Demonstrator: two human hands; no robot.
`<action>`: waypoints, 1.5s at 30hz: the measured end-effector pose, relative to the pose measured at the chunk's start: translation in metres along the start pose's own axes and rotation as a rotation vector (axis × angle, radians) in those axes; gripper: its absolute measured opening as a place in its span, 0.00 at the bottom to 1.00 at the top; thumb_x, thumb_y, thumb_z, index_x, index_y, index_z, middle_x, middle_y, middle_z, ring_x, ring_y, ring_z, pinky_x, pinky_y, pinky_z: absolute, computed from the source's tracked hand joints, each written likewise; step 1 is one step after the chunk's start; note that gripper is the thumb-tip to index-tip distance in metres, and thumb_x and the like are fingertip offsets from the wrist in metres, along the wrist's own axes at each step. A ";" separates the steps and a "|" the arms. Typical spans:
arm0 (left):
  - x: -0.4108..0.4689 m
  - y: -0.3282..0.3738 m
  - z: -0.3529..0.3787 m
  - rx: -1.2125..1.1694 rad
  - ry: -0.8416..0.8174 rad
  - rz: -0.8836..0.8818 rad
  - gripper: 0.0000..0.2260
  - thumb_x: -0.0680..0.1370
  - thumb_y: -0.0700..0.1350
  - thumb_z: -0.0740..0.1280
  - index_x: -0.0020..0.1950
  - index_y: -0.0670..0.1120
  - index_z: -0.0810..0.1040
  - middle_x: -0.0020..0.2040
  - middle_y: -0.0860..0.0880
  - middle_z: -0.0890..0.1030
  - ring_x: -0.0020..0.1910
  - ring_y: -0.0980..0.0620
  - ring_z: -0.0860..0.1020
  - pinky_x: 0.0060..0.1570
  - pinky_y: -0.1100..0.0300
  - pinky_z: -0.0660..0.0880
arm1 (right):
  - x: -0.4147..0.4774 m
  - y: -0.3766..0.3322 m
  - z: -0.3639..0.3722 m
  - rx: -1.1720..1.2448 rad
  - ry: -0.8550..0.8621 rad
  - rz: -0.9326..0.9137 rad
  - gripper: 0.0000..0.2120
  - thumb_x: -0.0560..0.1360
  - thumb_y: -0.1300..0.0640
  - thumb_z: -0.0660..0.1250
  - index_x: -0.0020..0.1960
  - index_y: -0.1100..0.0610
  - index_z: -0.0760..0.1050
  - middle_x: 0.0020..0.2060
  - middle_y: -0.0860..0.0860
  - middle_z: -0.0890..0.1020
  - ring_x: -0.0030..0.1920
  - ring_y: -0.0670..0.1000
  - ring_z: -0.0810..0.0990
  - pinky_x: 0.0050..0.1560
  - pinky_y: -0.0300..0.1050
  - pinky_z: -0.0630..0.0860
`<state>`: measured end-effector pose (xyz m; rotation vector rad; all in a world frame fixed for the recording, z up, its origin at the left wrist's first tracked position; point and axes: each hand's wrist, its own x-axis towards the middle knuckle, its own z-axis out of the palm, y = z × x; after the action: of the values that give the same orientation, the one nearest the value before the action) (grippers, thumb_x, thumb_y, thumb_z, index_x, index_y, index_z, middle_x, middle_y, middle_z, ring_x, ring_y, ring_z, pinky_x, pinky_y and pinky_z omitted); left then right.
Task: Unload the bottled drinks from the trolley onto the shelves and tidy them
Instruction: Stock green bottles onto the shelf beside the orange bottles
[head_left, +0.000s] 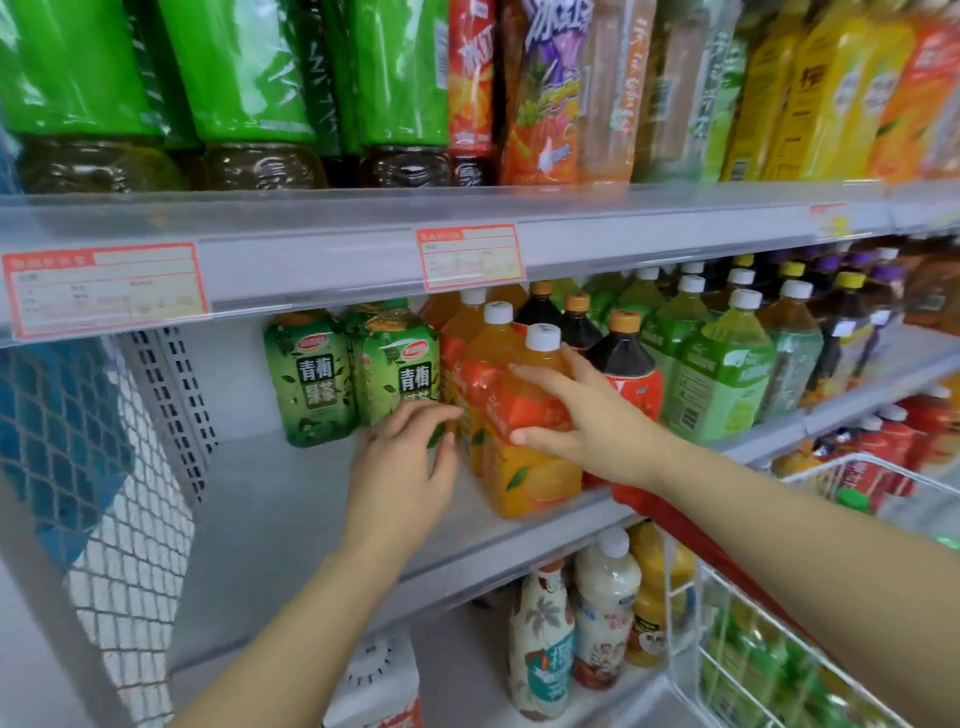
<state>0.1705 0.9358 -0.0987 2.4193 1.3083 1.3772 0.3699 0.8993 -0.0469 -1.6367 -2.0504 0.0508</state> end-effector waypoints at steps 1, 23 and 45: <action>-0.002 0.019 0.008 -0.070 -0.009 0.063 0.12 0.76 0.47 0.60 0.56 0.50 0.79 0.54 0.54 0.78 0.51 0.51 0.78 0.52 0.49 0.75 | -0.010 0.005 -0.014 0.009 -0.019 -0.036 0.26 0.73 0.45 0.67 0.69 0.47 0.67 0.74 0.57 0.57 0.75 0.53 0.55 0.69 0.38 0.56; -0.016 0.155 0.121 -0.211 -0.171 0.273 0.20 0.78 0.51 0.49 0.46 0.56 0.81 0.32 0.64 0.76 0.43 0.61 0.74 0.45 0.62 0.60 | -0.159 0.211 0.013 -0.190 -0.603 0.290 0.19 0.75 0.45 0.64 0.63 0.50 0.71 0.56 0.52 0.77 0.53 0.53 0.76 0.55 0.50 0.74; 0.006 0.180 0.050 -0.738 -0.425 0.022 0.34 0.70 0.60 0.69 0.70 0.66 0.53 0.67 0.60 0.66 0.62 0.63 0.69 0.60 0.65 0.67 | -0.110 0.048 -0.177 -0.073 0.475 -0.033 0.08 0.72 0.54 0.70 0.41 0.55 0.72 0.29 0.50 0.75 0.29 0.45 0.73 0.32 0.42 0.71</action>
<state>0.3237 0.8417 -0.0464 2.0315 0.5372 1.0094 0.5015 0.7614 0.0506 -1.4817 -1.7258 -0.3921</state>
